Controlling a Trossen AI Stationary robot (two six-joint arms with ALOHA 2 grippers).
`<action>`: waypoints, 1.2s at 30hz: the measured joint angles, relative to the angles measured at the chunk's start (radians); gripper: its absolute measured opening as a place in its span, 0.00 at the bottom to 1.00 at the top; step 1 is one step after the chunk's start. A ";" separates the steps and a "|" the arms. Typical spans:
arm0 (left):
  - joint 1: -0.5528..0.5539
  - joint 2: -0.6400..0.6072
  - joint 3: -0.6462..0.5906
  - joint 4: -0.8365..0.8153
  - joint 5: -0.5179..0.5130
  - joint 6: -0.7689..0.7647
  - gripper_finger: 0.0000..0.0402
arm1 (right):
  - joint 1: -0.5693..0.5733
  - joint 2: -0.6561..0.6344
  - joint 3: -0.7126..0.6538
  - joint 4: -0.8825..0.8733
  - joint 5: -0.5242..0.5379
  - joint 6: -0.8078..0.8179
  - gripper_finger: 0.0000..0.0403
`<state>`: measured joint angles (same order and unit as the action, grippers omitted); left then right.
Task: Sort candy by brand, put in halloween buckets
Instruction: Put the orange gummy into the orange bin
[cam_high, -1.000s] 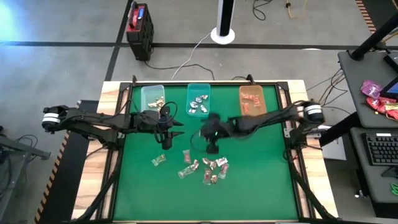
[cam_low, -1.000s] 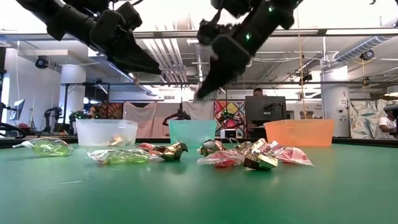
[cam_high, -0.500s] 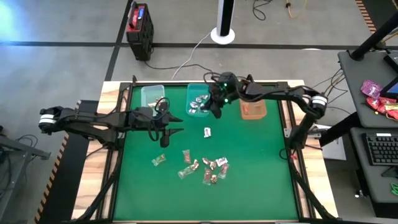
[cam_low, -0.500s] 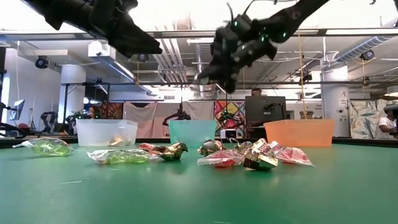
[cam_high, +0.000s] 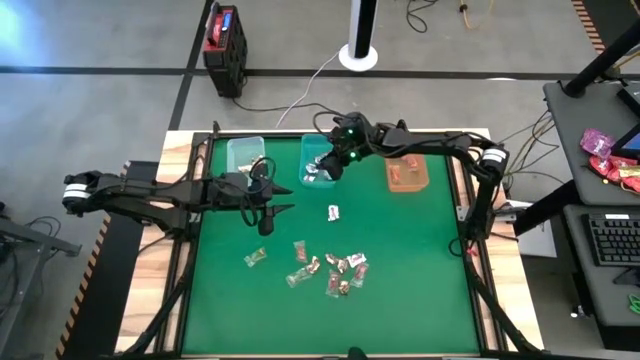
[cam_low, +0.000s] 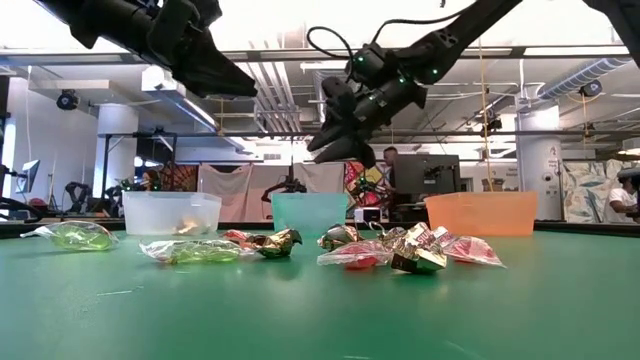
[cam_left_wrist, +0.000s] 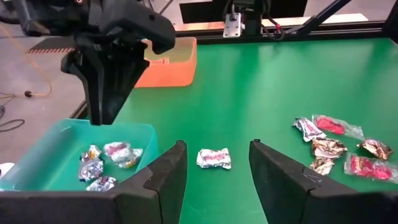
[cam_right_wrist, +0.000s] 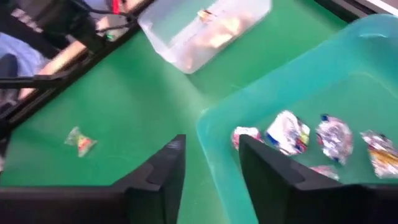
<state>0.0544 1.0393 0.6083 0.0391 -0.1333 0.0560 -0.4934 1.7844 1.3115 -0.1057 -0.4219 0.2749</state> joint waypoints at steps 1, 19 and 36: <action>0.000 0.000 0.000 -0.002 0.000 -0.006 0.39 | 0.000 0.000 0.008 -0.016 0.003 -0.004 0.38; -0.029 0.016 -0.003 -0.161 0.104 -0.149 0.39 | 0.248 -0.062 0.045 -0.475 0.085 -0.093 0.41; -0.183 0.383 0.046 -0.029 0.145 -0.097 0.43 | 0.434 -0.163 -0.098 -0.586 0.278 -0.012 0.49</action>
<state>-0.1284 1.4228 0.6543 0.0102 0.0120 -0.0408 -0.0591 1.6217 1.2133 -0.6914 -0.1443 0.2632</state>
